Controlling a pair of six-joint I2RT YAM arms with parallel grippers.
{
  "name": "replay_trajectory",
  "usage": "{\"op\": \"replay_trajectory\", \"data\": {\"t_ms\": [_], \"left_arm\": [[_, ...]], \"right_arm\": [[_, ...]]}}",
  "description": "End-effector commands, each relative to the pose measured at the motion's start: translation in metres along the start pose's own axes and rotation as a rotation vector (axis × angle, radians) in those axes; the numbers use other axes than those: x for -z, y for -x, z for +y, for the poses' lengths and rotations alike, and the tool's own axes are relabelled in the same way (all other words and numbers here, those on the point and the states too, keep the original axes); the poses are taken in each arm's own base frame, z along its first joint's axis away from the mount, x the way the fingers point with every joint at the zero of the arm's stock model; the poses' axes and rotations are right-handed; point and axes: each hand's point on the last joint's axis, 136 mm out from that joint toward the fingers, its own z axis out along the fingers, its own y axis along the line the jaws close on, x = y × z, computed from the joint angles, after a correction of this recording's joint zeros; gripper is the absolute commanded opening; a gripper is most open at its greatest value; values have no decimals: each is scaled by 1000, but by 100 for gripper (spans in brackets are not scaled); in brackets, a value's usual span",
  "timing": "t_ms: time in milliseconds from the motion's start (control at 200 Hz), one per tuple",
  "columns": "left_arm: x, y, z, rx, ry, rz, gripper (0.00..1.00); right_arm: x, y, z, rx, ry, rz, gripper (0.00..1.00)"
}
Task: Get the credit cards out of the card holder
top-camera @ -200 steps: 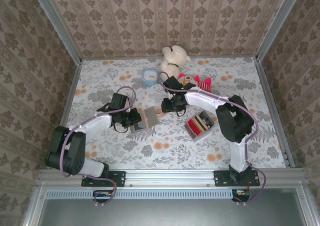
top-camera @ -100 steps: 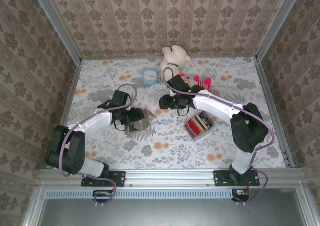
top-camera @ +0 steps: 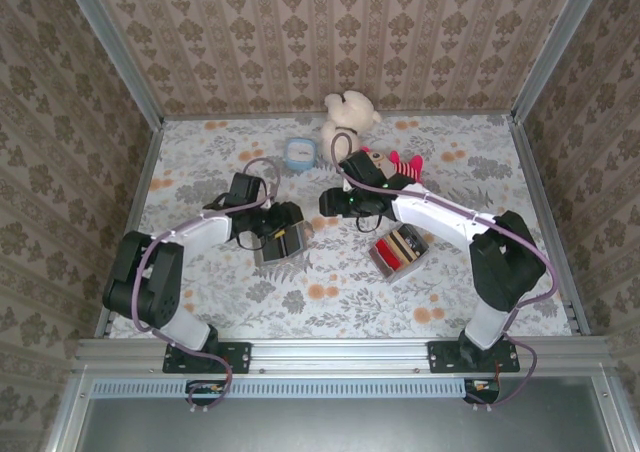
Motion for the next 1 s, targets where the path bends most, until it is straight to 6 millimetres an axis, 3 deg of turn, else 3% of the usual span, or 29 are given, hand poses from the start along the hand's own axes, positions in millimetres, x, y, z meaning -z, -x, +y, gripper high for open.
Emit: {"op": "replay_trajectory", "data": {"t_ms": [0,180,330,515,685,835,995], "left_arm": [[-1,12,-12,8,-68,6,60],[9,19,-10,17,-77,-21,58],[-1,18,-11,39,-112,3,43],[-8,19,6,114,-62,8,33],[6,30,32,207,6,-53,28],[14,30,37,235,3,-69,28],[15,16,35,271,-18,-51,28]], "right_arm": [[5,5,18,-10,72,-37,60],[-16,-9,51,24,142,35,51],[-21,-19,75,74,166,57,44],[-25,-31,76,61,155,75,36],[-50,-60,83,53,153,183,25],[-68,-70,91,54,162,236,24],[-86,-79,79,44,104,285,23]]}}
